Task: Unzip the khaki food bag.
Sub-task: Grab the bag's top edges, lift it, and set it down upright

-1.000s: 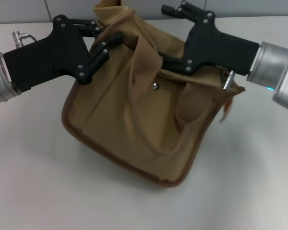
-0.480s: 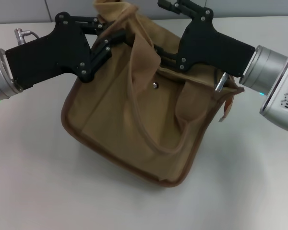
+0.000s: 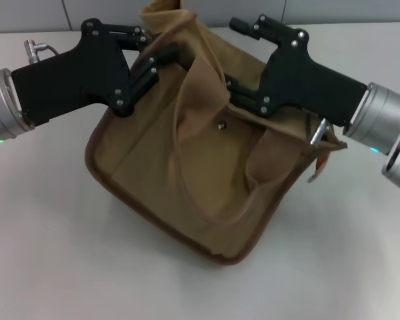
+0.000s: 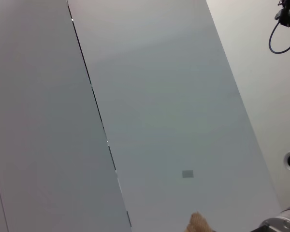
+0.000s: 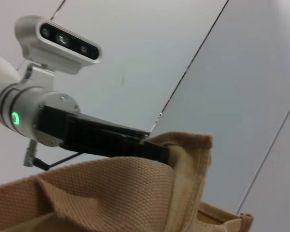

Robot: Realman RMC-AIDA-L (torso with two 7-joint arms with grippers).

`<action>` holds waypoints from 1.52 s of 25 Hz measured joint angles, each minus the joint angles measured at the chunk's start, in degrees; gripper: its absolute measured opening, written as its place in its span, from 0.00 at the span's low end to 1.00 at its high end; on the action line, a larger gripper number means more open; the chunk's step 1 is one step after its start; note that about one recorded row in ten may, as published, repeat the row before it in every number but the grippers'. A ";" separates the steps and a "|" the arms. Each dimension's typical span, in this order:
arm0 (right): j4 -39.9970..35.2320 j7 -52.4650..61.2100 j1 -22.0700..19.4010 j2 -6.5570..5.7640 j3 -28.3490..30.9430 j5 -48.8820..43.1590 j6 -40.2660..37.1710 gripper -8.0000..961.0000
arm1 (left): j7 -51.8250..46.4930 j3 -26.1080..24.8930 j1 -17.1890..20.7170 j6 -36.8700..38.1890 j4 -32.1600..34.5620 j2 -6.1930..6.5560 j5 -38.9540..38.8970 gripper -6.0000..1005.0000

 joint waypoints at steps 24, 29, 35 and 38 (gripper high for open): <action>-7.62 -0.98 -8.69 0.01 -2.66 -4.75 -4.39 0.71 | -0.53 0.02 -0.48 0.01 -0.42 0.00 -0.51 0.09; -7.73 -2.76 -8.58 0.04 -3.21 -4.09 -3.88 0.71 | -0.63 0.01 -0.73 0.02 -0.36 -0.03 -0.51 0.08; -8.58 -3.10 -7.43 0.03 -7.41 0.97 2.00 0.71 | -0.68 0.00 -0.85 0.16 -0.36 -0.06 -0.54 0.08; -8.88 -4.51 -7.39 0.01 -9.39 3.66 3.29 0.71 | -0.69 0.01 -0.93 0.23 -0.36 -0.07 -0.58 0.08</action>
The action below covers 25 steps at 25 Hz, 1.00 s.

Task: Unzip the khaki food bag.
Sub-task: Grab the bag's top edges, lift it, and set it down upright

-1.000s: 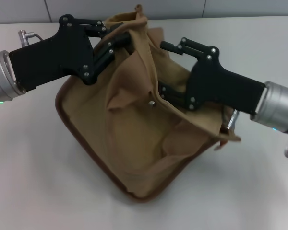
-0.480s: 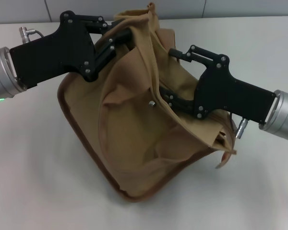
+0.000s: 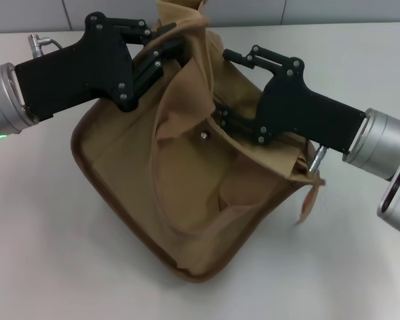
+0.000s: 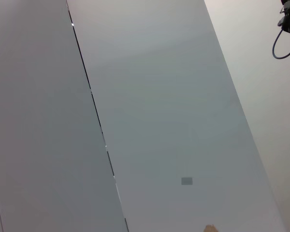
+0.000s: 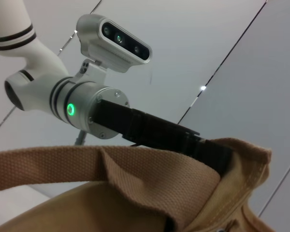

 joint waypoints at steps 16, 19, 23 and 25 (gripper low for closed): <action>0.56 -1.64 -0.26 -0.01 -0.51 5.69 1.69 0.54 | -0.01 0.01 -0.37 0.13 -0.11 -0.01 -0.07 0.08; 0.58 -0.23 -0.24 -0.01 -0.73 5.74 1.73 0.54 | 0.00 0.01 -0.37 0.13 -0.11 -0.01 -0.07 0.08; 0.47 4.10 -0.19 -0.09 -1.10 5.43 0.64 0.54 | 0.00 0.01 -0.37 0.13 -0.11 -0.01 -0.07 0.08; 0.48 5.64 -0.09 -0.23 -1.10 4.99 0.15 0.54 | 0.00 0.01 -0.37 0.13 -0.11 -0.02 -0.07 0.08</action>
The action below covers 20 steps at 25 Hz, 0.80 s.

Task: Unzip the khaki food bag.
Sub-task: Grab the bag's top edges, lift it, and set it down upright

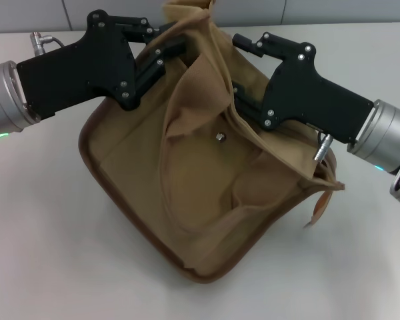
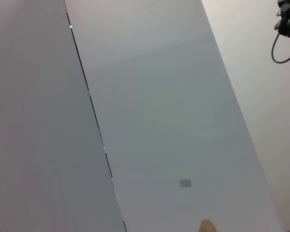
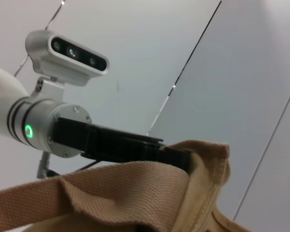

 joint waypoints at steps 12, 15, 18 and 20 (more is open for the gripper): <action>0.08 4.16 0.87 -0.31 0.14 -3.10 0.81 0.50 | 0.00 0.00 -0.06 -0.01 -0.41 0.00 0.01 0.07; -0.41 6.80 1.32 -0.32 0.44 -5.34 1.91 0.46 | 0.00 0.00 -0.24 0.01 -0.70 0.00 0.05 0.07; -0.57 7.63 1.67 -0.38 0.27 -5.73 3.02 0.39 | 0.00 0.00 -0.40 0.04 -0.70 0.00 0.06 0.07; -0.57 7.86 1.73 -0.41 0.35 -5.79 3.29 0.34 | 0.00 0.00 -0.55 0.07 -0.70 0.00 0.06 0.07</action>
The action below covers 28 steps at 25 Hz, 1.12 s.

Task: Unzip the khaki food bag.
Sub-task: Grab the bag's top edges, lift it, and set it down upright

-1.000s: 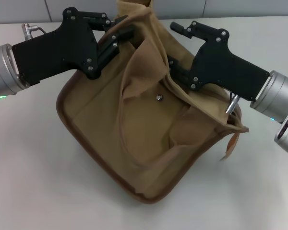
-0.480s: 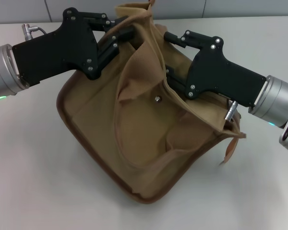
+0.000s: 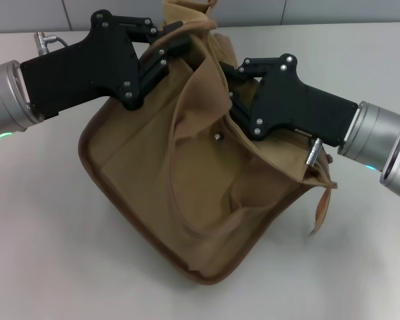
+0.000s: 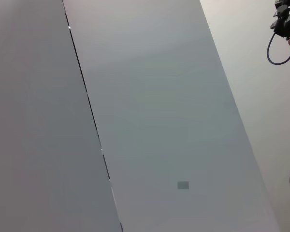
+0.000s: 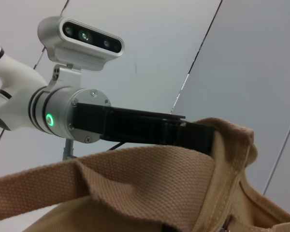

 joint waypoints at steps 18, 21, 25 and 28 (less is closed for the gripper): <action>-0.36 6.29 1.38 -0.16 0.25 -1.70 1.22 0.35 | 0.30 0.01 -0.32 0.43 0.00 0.00 0.01 0.07; -0.72 6.26 1.37 -0.16 0.10 -2.25 1.81 0.33 | 0.34 0.01 -0.33 0.50 0.00 0.00 0.00 0.07; -0.92 5.91 1.30 -0.12 -0.04 -2.41 2.46 0.25 | 0.41 -0.01 -0.34 0.59 0.00 0.00 -0.01 0.06; -1.20 5.99 1.30 -0.10 0.27 -4.12 2.48 0.14 | 0.43 0.00 -0.34 0.60 -0.04 0.00 -0.01 0.06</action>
